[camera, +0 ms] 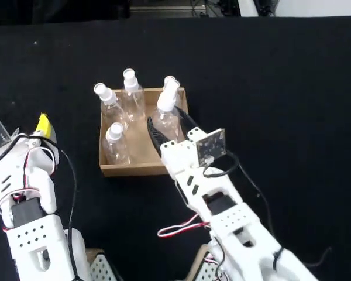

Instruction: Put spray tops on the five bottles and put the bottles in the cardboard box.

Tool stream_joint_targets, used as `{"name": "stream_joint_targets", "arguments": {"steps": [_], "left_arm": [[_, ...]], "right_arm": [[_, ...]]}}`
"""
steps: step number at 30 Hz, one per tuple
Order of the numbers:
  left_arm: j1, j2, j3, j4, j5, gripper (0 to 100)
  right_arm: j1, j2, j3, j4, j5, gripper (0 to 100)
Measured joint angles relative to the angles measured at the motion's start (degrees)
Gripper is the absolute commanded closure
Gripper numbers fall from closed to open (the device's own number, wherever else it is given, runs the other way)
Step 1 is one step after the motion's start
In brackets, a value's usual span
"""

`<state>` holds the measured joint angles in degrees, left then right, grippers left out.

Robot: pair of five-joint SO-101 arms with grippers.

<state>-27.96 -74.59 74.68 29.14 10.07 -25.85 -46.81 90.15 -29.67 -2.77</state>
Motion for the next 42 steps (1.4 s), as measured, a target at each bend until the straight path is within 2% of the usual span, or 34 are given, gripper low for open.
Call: {"name": "stream_joint_targets", "arguments": {"steps": [7, 13, 28, 32, 38, 42], "left_arm": [[-0.2, -0.2, 1.1, -1.6, 2.2, 80], [-0.2, -0.2, 1.1, -1.6, 2.4, 80], [-0.2, -0.2, 1.1, -1.6, 2.4, 80], [-0.2, -0.2, 1.1, -1.6, 2.4, 80], [-0.2, -0.2, 1.1, -1.6, 2.4, 80], [-0.2, -0.2, 1.1, -1.6, 2.4, 80]], "right_arm": [[-0.2, 15.6, 0.0, -15.1, 0.0, 98.8], [-0.2, 28.2, -0.4, -20.7, 0.0, 98.8], [-0.2, 52.7, -5.7, -43.2, 0.0, 98.5], [-0.2, 54.2, -5.7, -45.1, 0.0, 97.6], [-0.2, 54.2, -5.7, -45.5, 0.0, 85.4], [-0.2, 54.2, -5.7, -44.4, 0.0, 86.5]]}}
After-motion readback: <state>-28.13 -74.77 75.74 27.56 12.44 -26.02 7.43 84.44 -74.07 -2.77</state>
